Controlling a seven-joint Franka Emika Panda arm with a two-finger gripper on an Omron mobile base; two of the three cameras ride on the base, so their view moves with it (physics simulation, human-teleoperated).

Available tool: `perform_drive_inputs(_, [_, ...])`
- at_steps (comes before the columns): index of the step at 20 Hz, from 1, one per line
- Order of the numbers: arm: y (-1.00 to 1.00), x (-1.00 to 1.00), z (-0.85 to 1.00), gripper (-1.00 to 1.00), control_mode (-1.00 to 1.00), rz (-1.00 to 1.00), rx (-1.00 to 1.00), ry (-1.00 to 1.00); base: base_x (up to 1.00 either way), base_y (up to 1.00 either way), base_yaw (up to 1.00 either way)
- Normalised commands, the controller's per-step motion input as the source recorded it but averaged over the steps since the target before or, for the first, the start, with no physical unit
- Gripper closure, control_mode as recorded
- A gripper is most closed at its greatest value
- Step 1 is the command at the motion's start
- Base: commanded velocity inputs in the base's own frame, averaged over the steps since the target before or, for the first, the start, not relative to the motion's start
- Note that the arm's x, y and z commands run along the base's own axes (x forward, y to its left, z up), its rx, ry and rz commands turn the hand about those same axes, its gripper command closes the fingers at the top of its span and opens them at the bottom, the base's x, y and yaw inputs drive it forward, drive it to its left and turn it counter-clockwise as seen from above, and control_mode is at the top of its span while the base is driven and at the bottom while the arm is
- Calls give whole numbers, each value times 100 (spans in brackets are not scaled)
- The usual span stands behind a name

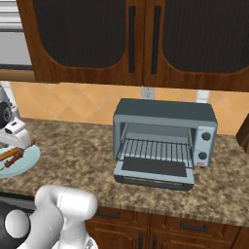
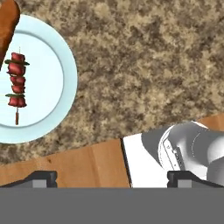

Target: Pick up the kebab skewer and baguette bread, and place them inside the toaster oven. Close the toaster oven door and start by setting the timer.

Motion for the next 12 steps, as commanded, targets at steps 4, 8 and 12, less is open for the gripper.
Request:
perform_drive_inputs(4, [63, 27, -12, -100, -100, 0, 0, 19, 0, 0, 0])
perform_drive_inputs(8, [54, 23, -18, -100, -100, 0, 0, 17, 0, 0, 0])
perform_drive_inputs(12, [42, 22, -27, -100, -100, 0, 0, 12, 0, 0, 0])
